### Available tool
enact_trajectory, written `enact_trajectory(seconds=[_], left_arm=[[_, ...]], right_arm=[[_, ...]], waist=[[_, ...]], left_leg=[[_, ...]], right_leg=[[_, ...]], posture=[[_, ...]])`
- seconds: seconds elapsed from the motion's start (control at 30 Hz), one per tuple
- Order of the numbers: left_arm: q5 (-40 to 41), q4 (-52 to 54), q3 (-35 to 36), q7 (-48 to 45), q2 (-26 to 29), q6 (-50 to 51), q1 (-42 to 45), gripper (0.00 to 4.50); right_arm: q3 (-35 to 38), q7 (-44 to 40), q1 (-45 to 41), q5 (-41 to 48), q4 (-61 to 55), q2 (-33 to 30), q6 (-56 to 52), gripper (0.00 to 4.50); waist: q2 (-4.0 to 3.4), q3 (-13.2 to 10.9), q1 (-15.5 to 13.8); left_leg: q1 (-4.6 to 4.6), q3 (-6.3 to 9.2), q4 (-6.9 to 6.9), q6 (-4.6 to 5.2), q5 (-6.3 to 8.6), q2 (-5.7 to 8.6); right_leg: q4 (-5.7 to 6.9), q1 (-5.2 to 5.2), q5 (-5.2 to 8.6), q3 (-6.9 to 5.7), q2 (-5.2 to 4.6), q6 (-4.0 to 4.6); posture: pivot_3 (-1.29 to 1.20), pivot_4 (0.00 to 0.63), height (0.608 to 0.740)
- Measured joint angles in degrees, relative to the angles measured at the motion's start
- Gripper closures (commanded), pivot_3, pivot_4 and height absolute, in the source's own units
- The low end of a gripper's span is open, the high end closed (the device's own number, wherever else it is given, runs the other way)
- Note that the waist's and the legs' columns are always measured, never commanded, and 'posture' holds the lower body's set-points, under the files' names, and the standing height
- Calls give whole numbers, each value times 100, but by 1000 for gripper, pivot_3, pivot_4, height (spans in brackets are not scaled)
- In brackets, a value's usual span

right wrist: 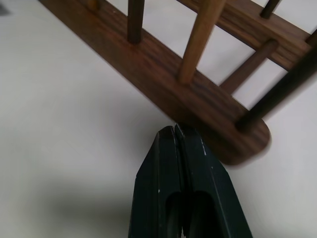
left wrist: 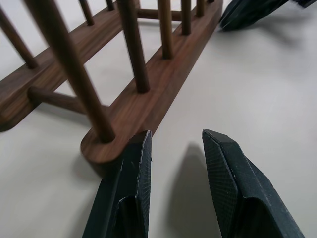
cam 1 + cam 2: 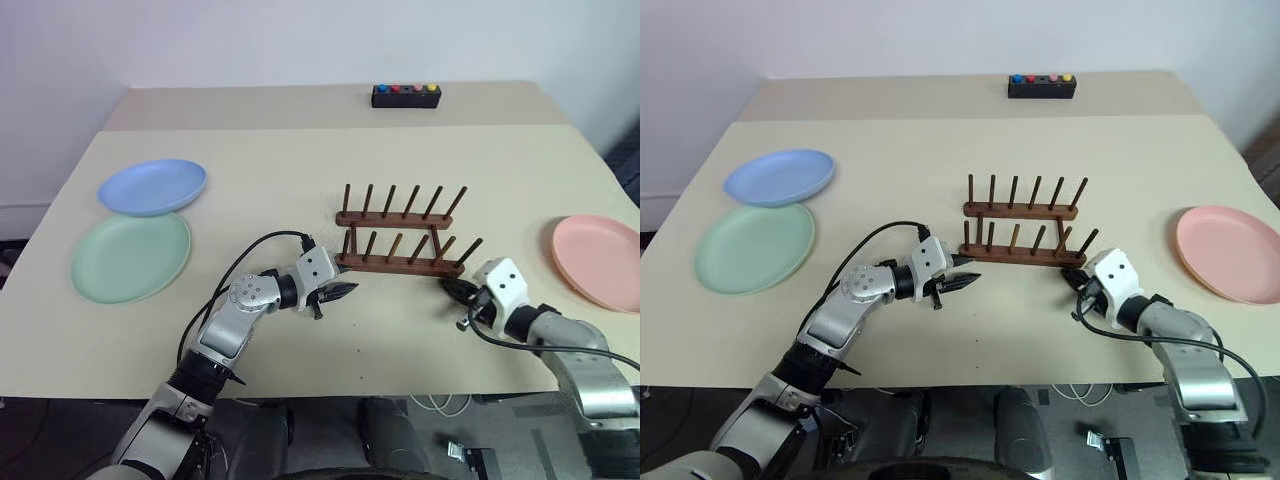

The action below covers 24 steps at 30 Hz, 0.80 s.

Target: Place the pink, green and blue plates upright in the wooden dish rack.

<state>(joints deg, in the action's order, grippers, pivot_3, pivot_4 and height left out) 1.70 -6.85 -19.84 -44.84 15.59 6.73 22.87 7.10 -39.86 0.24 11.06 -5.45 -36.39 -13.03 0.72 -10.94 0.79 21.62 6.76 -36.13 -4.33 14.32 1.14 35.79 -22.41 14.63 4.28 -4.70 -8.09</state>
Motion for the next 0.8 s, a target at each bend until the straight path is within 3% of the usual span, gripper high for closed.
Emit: enact_trajectory(seconds=[0.47, 0.8], left_arm=[[-292, -607, 176, 830, -189, -321, 294, 2858], [-289, -701, 270, 814, -216, -379, 316, 2858]], right_arm=[[-174, 288, -778, -389, 984, 164, 541, 4500], [-184, 309, -935, -407, 1266, 175, 741, 4500]], waist=[[0, 0, 8], [0, 0, 15]], left_leg=[[-3, 0, 1, 0, 0, 0], [-2, 0, 1, 0, 0, 0]], right_leg=[[1, 1, -9, 0, 0, -15], [1, 0, -9, 0, 0, -16]], posture=[[0, 150, 740], [0, 150, 740]])
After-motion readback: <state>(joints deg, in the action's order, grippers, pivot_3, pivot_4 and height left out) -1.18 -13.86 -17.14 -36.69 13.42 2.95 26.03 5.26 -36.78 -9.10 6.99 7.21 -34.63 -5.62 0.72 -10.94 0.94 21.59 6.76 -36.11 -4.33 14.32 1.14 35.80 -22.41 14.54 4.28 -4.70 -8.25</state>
